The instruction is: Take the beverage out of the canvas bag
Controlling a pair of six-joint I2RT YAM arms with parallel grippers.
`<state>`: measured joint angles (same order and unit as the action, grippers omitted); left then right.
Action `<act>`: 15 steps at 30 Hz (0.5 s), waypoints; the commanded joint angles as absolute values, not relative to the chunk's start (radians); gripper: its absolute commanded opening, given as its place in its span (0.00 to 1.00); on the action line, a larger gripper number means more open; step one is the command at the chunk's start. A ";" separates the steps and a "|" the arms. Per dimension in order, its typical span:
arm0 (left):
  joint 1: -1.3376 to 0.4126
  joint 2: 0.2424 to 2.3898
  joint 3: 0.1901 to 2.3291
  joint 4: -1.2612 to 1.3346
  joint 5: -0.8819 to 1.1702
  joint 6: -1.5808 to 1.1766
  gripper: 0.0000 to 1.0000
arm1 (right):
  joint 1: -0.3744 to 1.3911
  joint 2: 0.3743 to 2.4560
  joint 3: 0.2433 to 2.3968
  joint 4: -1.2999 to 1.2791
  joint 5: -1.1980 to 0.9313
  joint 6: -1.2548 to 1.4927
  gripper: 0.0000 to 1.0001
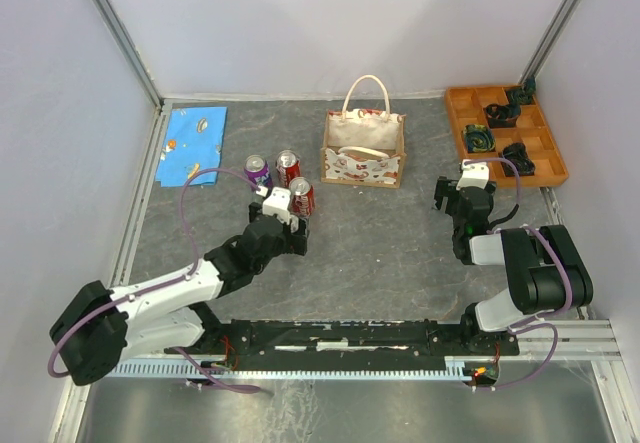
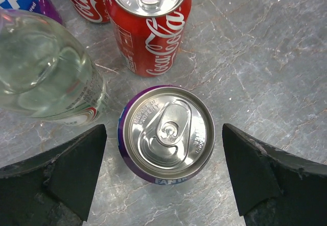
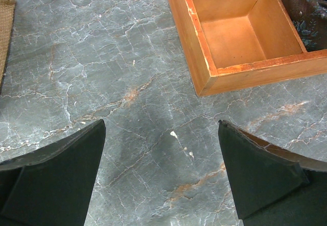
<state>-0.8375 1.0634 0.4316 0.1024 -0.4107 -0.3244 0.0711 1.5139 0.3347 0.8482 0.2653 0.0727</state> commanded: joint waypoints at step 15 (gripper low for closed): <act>-0.838 0.831 0.621 -0.028 -0.599 -0.295 0.99 | 0.072 1.514 0.363 0.873 0.259 0.060 0.99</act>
